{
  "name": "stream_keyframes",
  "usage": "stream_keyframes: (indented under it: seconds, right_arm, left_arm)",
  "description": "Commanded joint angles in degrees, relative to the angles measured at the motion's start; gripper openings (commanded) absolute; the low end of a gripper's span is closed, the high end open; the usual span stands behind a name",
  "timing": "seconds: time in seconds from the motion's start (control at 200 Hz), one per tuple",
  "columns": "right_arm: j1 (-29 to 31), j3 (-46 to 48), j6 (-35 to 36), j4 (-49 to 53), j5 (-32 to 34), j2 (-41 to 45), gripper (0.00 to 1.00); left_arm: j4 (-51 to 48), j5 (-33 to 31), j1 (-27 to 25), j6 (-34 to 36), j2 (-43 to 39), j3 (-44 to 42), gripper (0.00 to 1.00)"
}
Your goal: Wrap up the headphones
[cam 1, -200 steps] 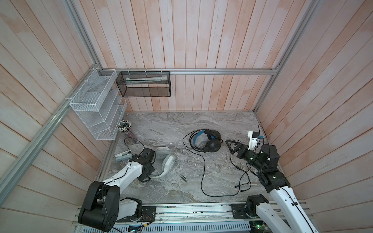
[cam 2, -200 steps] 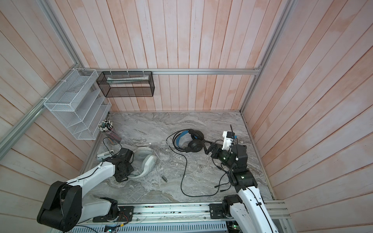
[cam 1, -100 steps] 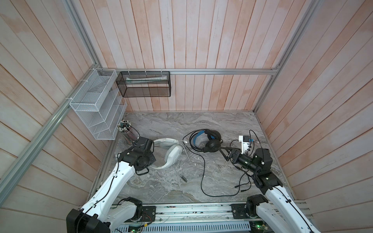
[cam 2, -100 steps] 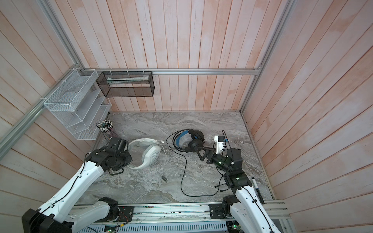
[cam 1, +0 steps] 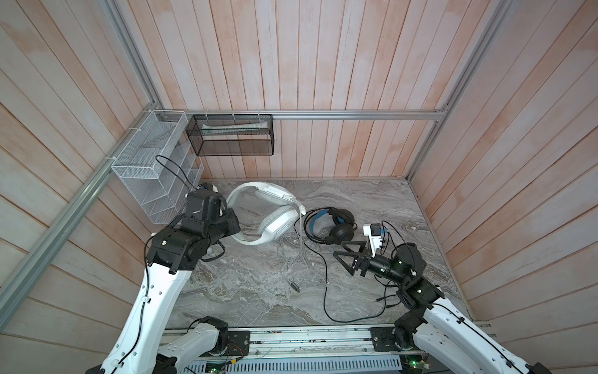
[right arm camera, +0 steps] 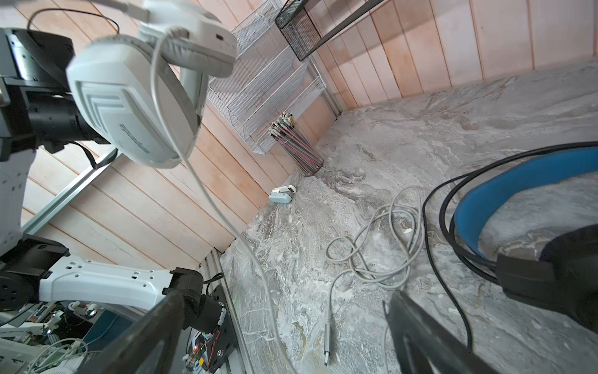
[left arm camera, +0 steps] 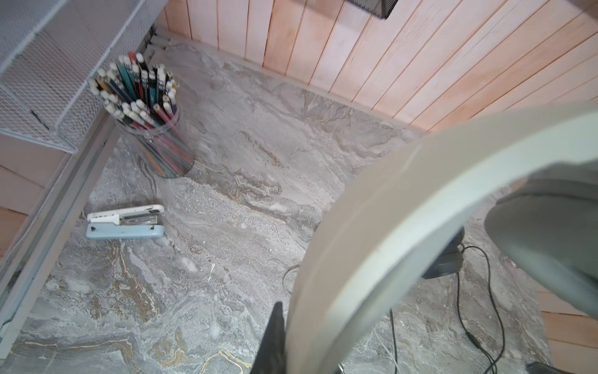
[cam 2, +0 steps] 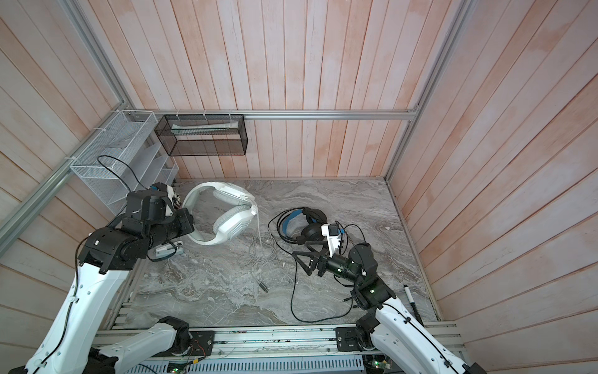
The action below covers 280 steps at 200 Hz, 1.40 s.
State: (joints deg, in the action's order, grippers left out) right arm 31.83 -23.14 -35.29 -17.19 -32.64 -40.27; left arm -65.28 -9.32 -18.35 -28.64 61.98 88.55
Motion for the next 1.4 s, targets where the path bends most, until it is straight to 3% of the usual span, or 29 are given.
stream_keyframes:
  seconds: [0.0,0.225,0.44,0.505,0.645,0.84,1.015,1.22,1.395]
  right_arm:
    - [3.1,-3.0,2.8,-3.8,0.4,-3.2,1.0]
    - [12.7,-7.2,7.7,-3.1,6.5,-8.9,0.99]
    - [17.3,-10.4,14.6,0.8,16.3,-10.3,0.94]
    - [17.6,-10.1,16.2,1.6,17.2,-10.7,0.86]
    - [18.2,-6.9,16.7,-1.7,17.1,-11.7,0.83]
    - [18.5,-5.5,20.3,-2.5,23.9,-15.8,0.79]
    - [18.5,-5.6,21.1,-2.7,21.8,-19.6,0.65]
    - [18.6,-5.6,21.6,-2.6,20.9,-21.9,0.38]
    - [18.9,-5.2,20.4,-0.6,21.9,-22.9,0.09]
  left_arm:
    - [0.0,-3.8,-0.1,1.1,0.9,7.7,0.0]
    - [-4.0,-4.2,-0.1,2.9,4.6,20.4,0.0]
    - [-3.6,-2.8,-0.1,4.4,3.4,16.0,0.0]
    - [-3.5,-4.0,-0.1,4.7,2.6,14.6,0.0]
    - [-3.7,-3.9,-0.1,5.0,1.6,12.2,0.0]
    - [-3.8,-3.2,-0.1,5.9,1.6,9.9,0.0]
    - [-3.8,-4.5,-0.1,6.5,1.3,8.4,0.0]
    - [-3.2,-6.7,-0.1,6.2,1.1,6.7,0.0]
    - [-2.1,-7.7,-0.1,6.8,1.6,5.4,0.0]
